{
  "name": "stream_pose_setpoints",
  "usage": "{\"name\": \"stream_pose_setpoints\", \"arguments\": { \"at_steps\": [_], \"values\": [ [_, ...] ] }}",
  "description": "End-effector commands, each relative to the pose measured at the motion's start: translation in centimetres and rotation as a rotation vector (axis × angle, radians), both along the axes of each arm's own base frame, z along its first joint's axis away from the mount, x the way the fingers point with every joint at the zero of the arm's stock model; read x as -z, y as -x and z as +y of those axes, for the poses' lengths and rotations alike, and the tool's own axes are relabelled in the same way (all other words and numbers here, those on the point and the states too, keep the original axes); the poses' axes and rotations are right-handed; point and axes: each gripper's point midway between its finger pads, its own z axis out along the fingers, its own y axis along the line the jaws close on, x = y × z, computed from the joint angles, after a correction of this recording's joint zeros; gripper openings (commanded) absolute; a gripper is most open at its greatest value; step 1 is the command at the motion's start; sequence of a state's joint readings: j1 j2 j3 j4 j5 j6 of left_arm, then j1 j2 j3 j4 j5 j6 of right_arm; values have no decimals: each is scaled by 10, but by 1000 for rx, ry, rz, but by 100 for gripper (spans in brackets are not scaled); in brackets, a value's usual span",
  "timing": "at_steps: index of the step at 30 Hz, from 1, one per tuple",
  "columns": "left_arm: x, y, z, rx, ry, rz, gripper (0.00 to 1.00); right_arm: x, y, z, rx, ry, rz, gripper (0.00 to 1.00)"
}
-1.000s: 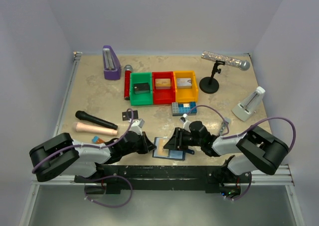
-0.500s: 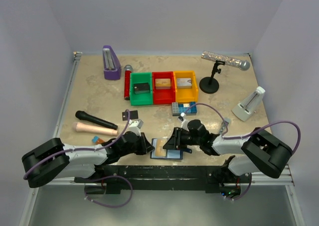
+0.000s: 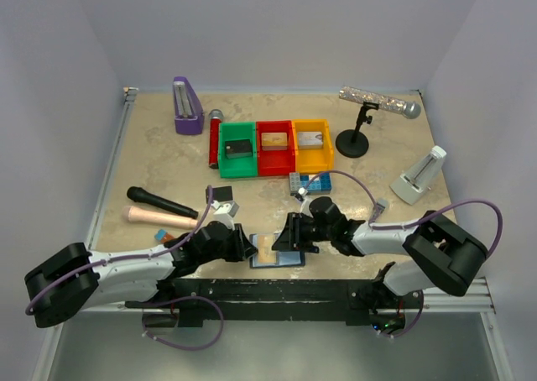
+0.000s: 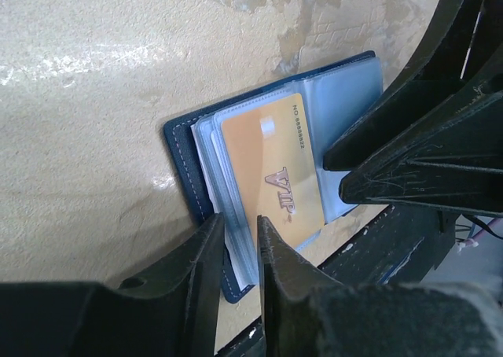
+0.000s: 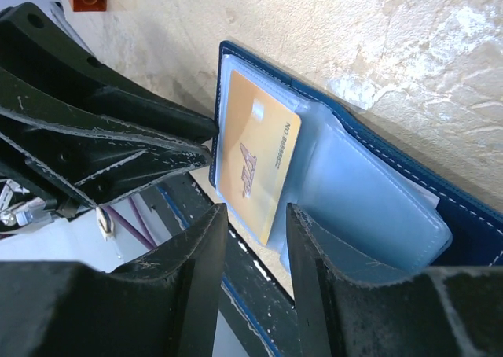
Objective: Take the credit cards out of the card holder
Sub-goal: Remove the credit card from the card holder.
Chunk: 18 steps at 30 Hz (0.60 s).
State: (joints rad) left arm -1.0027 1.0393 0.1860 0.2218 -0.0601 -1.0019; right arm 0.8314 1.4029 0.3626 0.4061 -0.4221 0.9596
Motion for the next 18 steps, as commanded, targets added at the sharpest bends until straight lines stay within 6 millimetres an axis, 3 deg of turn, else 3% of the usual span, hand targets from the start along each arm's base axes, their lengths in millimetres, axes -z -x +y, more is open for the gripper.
{"name": "stream_pose_setpoints", "arguments": {
  "at_steps": [1,12,18],
  "values": [
    [-21,-11,-9,-4,33,-58,26,-7,-2,8,-32,-13,-22,41],
    [-47,-20,-18,-13,108,-122,8,-8,-1,11,-36,-35,-17,42],
    [-37,-20,-23,0,83,-103,2,-10,-1,13,-42,-48,-12,43]
  ]
}}
